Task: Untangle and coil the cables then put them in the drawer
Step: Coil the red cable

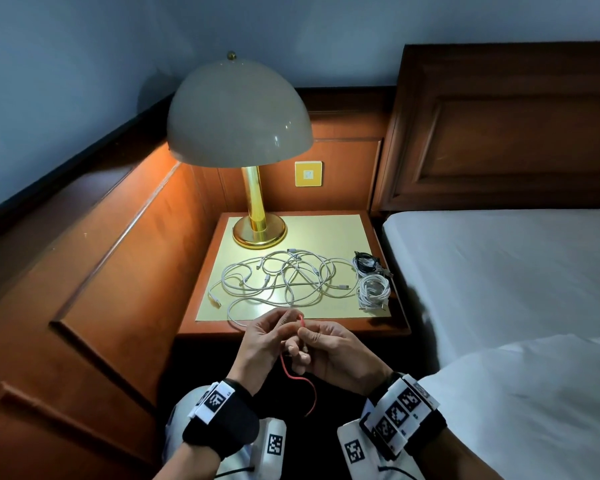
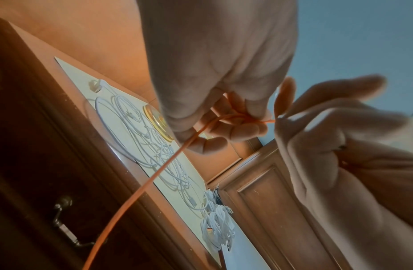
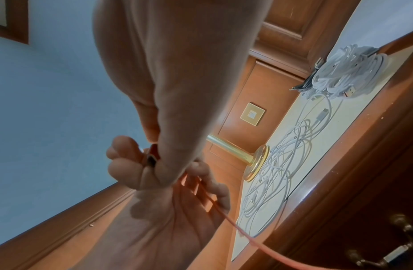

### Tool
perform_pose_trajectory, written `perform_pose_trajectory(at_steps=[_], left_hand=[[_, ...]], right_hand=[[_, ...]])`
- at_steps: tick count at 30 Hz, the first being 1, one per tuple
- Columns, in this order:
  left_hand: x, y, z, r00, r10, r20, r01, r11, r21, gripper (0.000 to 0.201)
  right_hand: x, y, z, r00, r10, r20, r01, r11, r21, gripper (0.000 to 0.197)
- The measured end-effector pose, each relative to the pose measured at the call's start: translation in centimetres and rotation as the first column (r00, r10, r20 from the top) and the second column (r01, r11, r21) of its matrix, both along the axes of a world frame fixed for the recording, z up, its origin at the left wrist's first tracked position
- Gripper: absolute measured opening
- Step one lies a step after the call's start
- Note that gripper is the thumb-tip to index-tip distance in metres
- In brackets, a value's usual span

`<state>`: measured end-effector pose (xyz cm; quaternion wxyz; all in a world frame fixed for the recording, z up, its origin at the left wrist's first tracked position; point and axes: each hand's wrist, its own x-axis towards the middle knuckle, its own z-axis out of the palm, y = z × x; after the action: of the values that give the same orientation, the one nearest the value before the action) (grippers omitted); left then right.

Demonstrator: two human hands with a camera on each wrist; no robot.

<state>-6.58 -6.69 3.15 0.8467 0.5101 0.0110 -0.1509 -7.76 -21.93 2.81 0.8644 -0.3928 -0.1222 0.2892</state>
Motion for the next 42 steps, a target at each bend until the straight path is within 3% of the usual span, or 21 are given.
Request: perform_pose_trajectory(at_steps=[5, 8, 12, 17, 21, 26, 29, 32, 35, 38, 42], left_hand=[[0.3, -0.3, -0.6, 0.995, 0.037, 0.095, -0.046, 0.994, 0.096, 0.019], [0.5, -0.2, -2.3, 0.991, 0.005, 0.133, -0.038, 0.968, 0.247, 0.021], [0.3, 0.0, -2.5, 0.974, -0.161, 0.159, 0.047, 0.833, 0.552, 0.021], [-0.4, -0.5, -1.9, 0.943, -0.278, 0.181, 0.081, 0.722, 0.687, 0.017], [-0.7, -0.6, -1.6, 0.907, -0.332, 0.26, 0.017, 0.644, 0.765, 0.014], [0.0, 0.3, -1.2, 0.744, -0.363, 0.561, -0.363, 0.485, 0.795, 0.013], [0.7, 0.6, -0.7, 0.691, -0.345, 0.635, -0.447, 0.487, 0.75, 0.017], [1.2, 0.9, -0.7, 0.667, -0.33, 0.669, -0.447, 0.541, 0.712, 0.019], [1.6, 1.3, -0.6, 0.649, -0.333, 0.684, -0.45, 0.557, 0.698, 0.018], [2.0, 1.5, -0.6, 0.687, -0.306, 0.659, -0.42, 0.573, 0.704, 0.021], [1.6, 0.9, 0.0, 0.767, -0.262, 0.585, -0.282, 0.682, 0.675, 0.026]], right_hand=[[0.7, -0.3, 0.6, 0.99, -0.138, 0.027, 0.139, 0.988, -0.064, 0.029], [1.4, -0.3, 0.6, 0.969, -0.24, 0.064, 0.246, 0.964, -0.098, 0.029], [2.3, -0.2, 0.4, 0.899, -0.434, 0.062, 0.438, 0.891, -0.117, 0.029], [2.8, -0.5, 0.1, 0.874, -0.485, 0.03, 0.486, 0.871, -0.069, 0.027], [3.4, -0.9, -0.5, 0.801, -0.501, 0.328, 0.583, 0.779, -0.232, 0.017], [3.1, -2.2, -1.7, 0.752, -0.261, 0.605, 0.591, 0.673, -0.445, 0.025], [2.7, -2.7, -1.8, 0.769, -0.12, 0.628, 0.52, 0.688, -0.505, 0.02], [2.4, -2.8, -1.3, 0.863, -0.129, 0.489, 0.391, 0.782, -0.484, 0.018], [2.2, -3.1, -1.2, 0.907, -0.045, 0.419, 0.277, 0.812, -0.514, 0.022], [1.5, -3.0, -1.4, 0.969, -0.018, 0.247, 0.13, 0.886, -0.445, 0.028], [0.6, -2.6, -1.6, 0.996, -0.021, 0.09, 0.046, 0.957, -0.285, 0.031]])
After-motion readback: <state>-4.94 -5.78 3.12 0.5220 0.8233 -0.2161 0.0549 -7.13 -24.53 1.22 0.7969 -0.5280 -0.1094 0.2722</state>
